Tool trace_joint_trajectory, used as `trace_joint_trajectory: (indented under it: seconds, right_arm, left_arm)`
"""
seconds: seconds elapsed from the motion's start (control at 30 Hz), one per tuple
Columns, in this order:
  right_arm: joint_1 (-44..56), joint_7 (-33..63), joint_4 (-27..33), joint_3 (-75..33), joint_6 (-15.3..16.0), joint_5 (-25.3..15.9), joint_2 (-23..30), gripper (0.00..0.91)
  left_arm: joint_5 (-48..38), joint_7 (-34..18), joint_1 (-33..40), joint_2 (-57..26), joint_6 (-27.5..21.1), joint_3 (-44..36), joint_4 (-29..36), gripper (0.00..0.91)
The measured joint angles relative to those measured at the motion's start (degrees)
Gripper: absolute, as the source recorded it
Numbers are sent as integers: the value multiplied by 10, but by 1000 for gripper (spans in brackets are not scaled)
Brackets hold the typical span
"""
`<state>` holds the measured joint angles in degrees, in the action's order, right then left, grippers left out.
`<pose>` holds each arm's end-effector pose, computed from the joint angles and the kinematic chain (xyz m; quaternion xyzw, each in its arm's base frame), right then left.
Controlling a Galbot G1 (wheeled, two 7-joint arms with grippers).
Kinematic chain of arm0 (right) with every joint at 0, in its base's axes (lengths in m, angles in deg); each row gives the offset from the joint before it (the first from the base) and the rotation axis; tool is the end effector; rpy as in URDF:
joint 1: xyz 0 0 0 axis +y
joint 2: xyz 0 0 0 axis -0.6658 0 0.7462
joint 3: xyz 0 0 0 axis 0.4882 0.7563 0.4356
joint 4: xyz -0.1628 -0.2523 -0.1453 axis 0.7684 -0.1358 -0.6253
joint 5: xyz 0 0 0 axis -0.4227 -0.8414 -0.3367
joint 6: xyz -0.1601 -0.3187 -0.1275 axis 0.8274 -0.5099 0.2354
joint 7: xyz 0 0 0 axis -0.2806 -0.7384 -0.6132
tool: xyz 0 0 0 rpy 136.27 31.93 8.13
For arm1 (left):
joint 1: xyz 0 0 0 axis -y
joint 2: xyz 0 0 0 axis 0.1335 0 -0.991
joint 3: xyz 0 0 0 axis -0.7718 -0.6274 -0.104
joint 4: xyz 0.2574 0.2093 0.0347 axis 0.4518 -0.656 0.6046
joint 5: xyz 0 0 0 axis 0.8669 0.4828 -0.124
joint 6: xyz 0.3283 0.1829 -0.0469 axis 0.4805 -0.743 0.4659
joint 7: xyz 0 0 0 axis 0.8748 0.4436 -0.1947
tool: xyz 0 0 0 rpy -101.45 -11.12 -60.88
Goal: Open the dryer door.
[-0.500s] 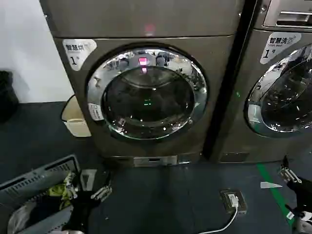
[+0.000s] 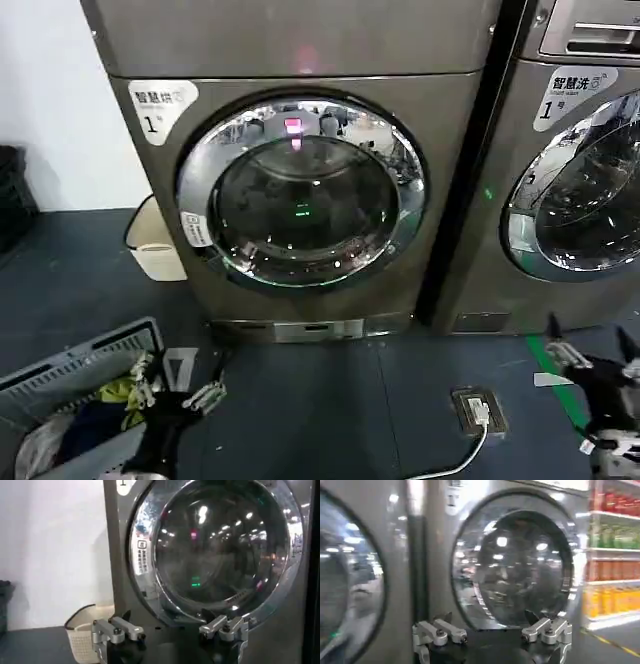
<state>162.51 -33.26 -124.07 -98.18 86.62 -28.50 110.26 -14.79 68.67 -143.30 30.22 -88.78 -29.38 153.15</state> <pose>0.2055 -0.1176 -0.1678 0.0205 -0.9998 0.0077 0.0009 0.1420 0.0232 -0.2239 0.0031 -0.9994 -0.0284 0.0191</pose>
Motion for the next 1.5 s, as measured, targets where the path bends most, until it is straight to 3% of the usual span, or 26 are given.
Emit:
trace_joint_trajectory:
  seconds: [0.17,0.27,0.37,0.8,0.93,1.1,1.27,1.5]
  right_arm:
    - [-36,-36,14,31,40,51,-52,907]
    - [-65,-61,22,52,71,64,-82,907]
    - [-99,-78,35,77,78,69,-114,907]
    - [-252,-130,103,222,78,158,-212,907]
    - [-320,-152,132,282,74,169,-227,907]
    - [-402,-186,170,357,61,189,-230,907]
    - [-483,-214,215,429,28,188,-222,907]
    - [-583,-260,288,515,14,193,-197,907]
  left_arm:
    - [-1,3,1,0,0,0,0,907]
    - [-1,3,1,-2,0,1,-1,907]
    - [-2,4,2,-5,0,2,-1,907]
    - [0,5,-11,-4,-1,4,10,907]
    - [0,6,-15,-3,-1,9,15,907]
    - [-1,6,-16,-3,-2,14,18,907]
    - [-1,6,-16,-1,-2,15,21,907]
    - [0,6,-15,0,-3,16,21,907]
